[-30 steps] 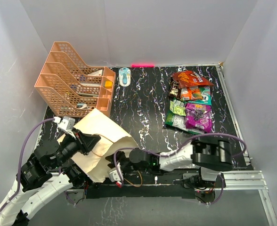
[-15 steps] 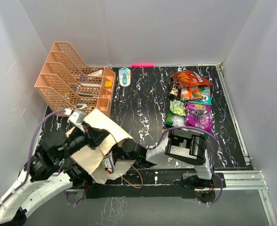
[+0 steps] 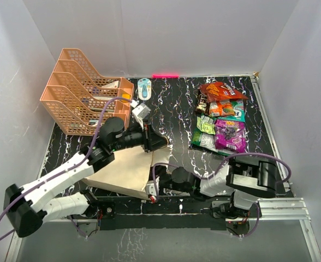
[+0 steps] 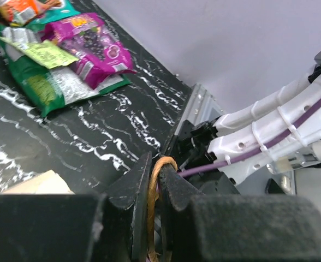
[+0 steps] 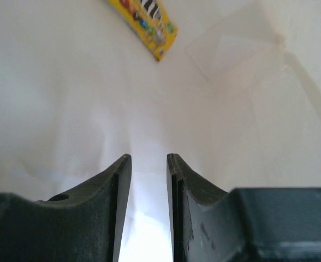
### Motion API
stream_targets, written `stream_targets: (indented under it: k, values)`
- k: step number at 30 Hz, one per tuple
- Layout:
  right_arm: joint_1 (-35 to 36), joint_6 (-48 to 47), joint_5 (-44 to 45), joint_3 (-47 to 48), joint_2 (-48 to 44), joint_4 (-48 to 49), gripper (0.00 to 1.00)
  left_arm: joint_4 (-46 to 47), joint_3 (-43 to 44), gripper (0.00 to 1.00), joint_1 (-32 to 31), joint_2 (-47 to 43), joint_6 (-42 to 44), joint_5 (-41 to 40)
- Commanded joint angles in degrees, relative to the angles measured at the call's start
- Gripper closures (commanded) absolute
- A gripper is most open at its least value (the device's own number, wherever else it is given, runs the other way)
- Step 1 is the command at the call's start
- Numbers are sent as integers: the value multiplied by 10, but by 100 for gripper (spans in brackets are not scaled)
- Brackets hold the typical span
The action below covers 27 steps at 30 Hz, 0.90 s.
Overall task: Take the snacks out of the paper bag
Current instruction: Take out the snack from the paper bag.
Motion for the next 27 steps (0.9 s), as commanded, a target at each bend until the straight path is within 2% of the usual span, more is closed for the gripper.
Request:
stream_targets:
  k: [1,5,7,10,13,18,21,24,27]
  values:
    - [48,40,45,-16,-56,15,66,133,49,91,-4,52,-32,84]
    - [100,57,50,10,-41,17,66,135,63,91,-20,78,-32,99]
    - [120,63,63,28,-10,51,66,124,59,91,-28,71,-28,107]
    - [137,65,64,60,34,90,65,10,70,92,-29,20,23,76]
    - [137,74,56,77,72,147,63,-120,53,92,-29,-70,68,14]
    - [131,42,25,110,101,137,59,-266,1,93,-29,-239,51,-83]
    - [105,32,-7,113,95,126,57,-300,-20,93,-29,-310,25,-121]
    - [62,27,-82,123,77,76,55,-319,-21,93,-29,-340,17,-140]
    - [56,-11,-113,154,84,12,50,-334,-14,93,-29,-343,23,-145]
